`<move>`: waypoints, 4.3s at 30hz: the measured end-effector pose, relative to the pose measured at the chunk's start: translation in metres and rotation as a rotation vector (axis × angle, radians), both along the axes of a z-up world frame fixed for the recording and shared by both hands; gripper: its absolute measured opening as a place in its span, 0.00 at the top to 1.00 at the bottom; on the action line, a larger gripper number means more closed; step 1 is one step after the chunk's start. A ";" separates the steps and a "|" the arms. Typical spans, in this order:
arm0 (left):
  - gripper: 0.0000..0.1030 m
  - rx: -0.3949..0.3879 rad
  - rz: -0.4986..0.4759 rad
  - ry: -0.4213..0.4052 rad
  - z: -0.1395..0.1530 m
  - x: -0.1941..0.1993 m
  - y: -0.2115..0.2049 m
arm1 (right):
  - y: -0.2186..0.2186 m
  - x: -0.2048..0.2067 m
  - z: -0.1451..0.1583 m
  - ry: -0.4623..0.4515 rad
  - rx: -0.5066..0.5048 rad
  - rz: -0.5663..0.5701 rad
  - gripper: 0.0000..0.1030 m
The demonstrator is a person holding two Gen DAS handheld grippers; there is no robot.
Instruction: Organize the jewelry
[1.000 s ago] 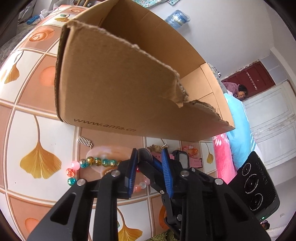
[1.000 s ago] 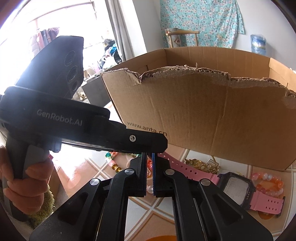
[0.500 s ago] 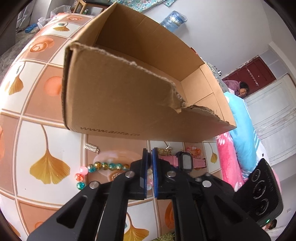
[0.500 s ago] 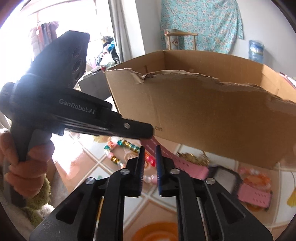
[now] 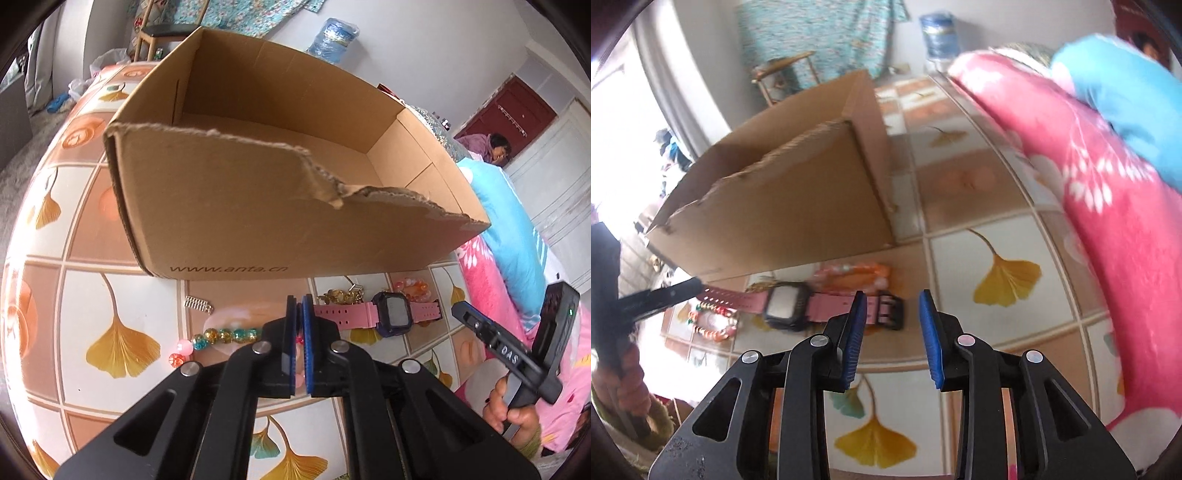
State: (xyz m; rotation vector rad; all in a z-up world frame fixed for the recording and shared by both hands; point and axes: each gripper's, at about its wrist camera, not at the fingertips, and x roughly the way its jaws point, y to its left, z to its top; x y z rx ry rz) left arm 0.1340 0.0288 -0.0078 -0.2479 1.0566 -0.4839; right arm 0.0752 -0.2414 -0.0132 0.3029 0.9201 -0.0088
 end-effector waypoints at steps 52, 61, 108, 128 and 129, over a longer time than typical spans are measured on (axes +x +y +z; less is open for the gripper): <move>0.98 -0.115 -0.115 -0.462 0.163 -0.038 0.016 | 0.044 -0.010 0.160 -0.391 -0.233 0.129 0.99; 0.98 0.142 -0.029 -0.413 0.150 0.075 -0.004 | 0.062 0.143 0.132 -0.221 -0.205 0.331 0.99; 0.06 0.280 0.202 -0.141 0.028 -0.038 0.081 | 0.094 0.024 0.046 0.041 0.137 0.373 0.56; 0.56 0.240 0.057 -0.106 -0.018 -0.033 0.051 | 0.163 0.053 0.001 0.164 -0.057 0.377 0.70; 0.58 0.238 0.049 -0.099 -0.020 -0.031 0.050 | 0.165 0.054 0.000 0.165 -0.065 0.377 0.71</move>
